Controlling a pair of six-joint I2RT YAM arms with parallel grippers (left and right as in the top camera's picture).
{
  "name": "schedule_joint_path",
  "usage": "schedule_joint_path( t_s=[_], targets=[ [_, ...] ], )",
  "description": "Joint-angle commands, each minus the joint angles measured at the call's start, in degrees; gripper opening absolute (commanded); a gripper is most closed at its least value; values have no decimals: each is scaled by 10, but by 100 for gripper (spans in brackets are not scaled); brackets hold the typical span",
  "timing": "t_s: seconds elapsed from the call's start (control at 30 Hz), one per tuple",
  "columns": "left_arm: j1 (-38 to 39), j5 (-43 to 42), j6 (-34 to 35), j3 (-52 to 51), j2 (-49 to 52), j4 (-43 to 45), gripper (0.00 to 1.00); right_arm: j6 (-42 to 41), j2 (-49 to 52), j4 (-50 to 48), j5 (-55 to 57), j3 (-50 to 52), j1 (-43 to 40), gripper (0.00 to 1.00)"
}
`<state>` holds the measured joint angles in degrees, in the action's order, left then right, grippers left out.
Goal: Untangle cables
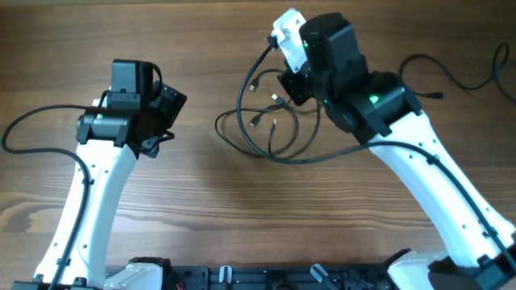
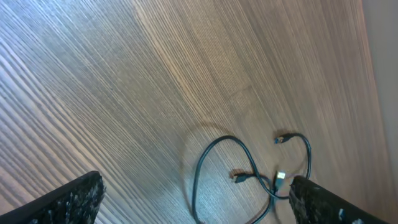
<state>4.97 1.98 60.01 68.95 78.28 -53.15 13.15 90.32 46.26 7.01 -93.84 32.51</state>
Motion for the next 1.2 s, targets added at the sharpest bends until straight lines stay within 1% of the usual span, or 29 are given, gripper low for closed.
schedule_joint_path(
  t_s=[0.0, 0.07, 0.13, 0.17, 0.2, 0.27, 0.33, 0.43, 0.5, 0.53, 0.57, 0.63, 0.77, 0.83, 0.87, 0.9, 1.0, 1.07, 1.17],
  targets=[
    [2, 0, -13, -6, 6, 1, 98, 4, 30, 36, 6, -3, -3, 4],
    [2, 0, -13, -6, 7, -4, 98, -8, 34, 51, 67, -3, -3, 4],
    [3, 0, -13, -6, 11, -10, 98, -73, 34, 54, 201, -3, -6, 4],
    [6, 0, -13, -6, 14, -15, 98, -115, 34, 53, 296, -3, -10, 4],
    [8, 0, -13, -6, 15, -19, 100, -141, 34, 52, 351, -3, -13, 4],
    [9, 0, -13, -6, 15, -20, 100, -152, 28, 38, 413, -3, -17, 4],
    [9, 0, -13, -6, 15, -20, 100, -127, 7, -9, 431, -3, -17, 4],
    [9, 0, -13, -6, 15, -20, 100, -79, -37, -82, 394, -3, -20, 4],
    [9, 0, -13, -6, 15, -20, 100, -83, -70, -113, 348, -3, -44, 4],
    [9, 0, -13, -6, 15, -20, 100, -90, -90, -123, 297, -3, -71, 4],
    [9, 0, -13, -6, 15, -20, 100, -100, -113, -129, 215, -3, -117, 4],
    [9, 0, -13, -6, 15, -20, 100, -122, -129, -129, 133, -3, -186, 4],
    [9, 0, -13, -6, 15, -20, 100, -211, -127, -110, 30, -3, -351, 4],
    [9, 0, -13, -6, 15, -20, 100, -268, -115, -108, -65, -3, -460, 4],
    [9, 0, -13, -6, 15, -20, 100, -287, -107, -110, -85, -3, -498, 4],
    [9, 0, -13, -6, 15, -20, 100, -311, -96, -110, -82, -3, -535, 4],
    [9, 0, -13, -6, 15, -20, 100, -334, -39, -107, -30, -3, -614, 4],
    [9, 0, -13, -6, 15, -20, 100, -355, 3, -102, -2, -3, -634, 4],
    [9, 0, -13, -6, 15, -20, 100, -359, 83, -99, 1, -3, -651, 4]
  ],
)
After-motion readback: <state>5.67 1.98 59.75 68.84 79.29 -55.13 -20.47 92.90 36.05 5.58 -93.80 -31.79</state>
